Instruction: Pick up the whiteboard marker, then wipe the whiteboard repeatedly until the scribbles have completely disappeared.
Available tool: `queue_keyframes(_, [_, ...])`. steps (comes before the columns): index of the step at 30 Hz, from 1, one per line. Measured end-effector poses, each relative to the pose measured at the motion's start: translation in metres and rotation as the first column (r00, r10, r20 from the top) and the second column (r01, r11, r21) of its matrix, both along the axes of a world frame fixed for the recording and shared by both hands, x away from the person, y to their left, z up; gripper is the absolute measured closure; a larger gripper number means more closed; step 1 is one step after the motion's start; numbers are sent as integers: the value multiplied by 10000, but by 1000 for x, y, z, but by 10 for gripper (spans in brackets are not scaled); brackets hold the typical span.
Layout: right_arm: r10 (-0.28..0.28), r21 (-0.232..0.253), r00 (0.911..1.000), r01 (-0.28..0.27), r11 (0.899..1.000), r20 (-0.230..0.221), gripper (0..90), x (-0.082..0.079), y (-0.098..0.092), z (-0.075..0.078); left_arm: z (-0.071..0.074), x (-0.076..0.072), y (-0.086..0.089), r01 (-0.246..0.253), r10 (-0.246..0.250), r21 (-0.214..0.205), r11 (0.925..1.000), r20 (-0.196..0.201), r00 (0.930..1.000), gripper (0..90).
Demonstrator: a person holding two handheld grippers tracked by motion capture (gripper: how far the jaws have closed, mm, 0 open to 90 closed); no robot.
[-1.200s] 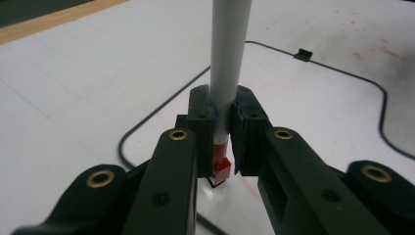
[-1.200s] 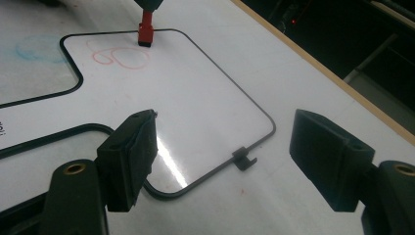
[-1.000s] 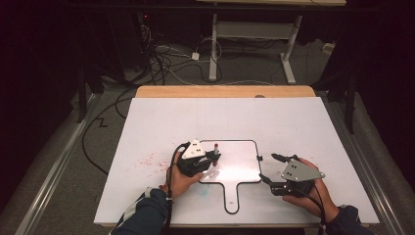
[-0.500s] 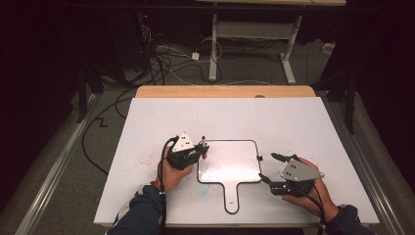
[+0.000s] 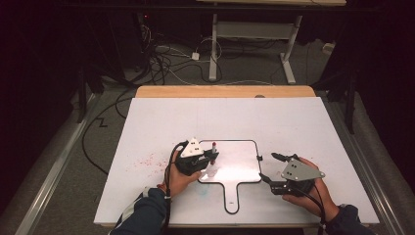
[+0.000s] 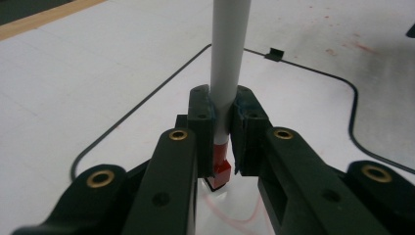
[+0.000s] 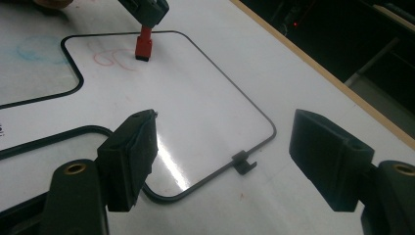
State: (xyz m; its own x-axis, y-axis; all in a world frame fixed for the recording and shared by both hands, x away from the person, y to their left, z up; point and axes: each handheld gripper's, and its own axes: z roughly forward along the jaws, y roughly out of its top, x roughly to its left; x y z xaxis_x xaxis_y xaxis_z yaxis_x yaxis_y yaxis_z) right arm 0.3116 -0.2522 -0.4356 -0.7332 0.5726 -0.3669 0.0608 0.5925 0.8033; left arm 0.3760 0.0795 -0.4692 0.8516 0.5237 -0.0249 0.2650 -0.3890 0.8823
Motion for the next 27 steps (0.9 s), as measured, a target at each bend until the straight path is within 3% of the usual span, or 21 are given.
queue_keyframes(8, [15,-10,10000,-15,10000,-6,269,0,0,0,3,-8,-12,565,-576,440,9974,239,9981,788])
queue_keyframes(15, [-5,-49,10000,5,10000,15,270,-1,0,-1,2,8,15,-616,601,509,9968,323,9977,788])
queue_keyframes(19, [18,-66,10000,-18,10000,67,270,-3,-1,0,-1,15,27,-1026,1026,72,9947,29,9947,788])
queue_keyframes(22, [11,-140,10000,-10,9999,75,270,-3,-2,-2,0,15,21,-859,858,118,9962,56,9963,788])
queue_keyframes(27, [-52,-159,9999,53,9999,115,270,-6,-5,-2,-1,8,-5,-64,64,-11,10000,29,10000,788])
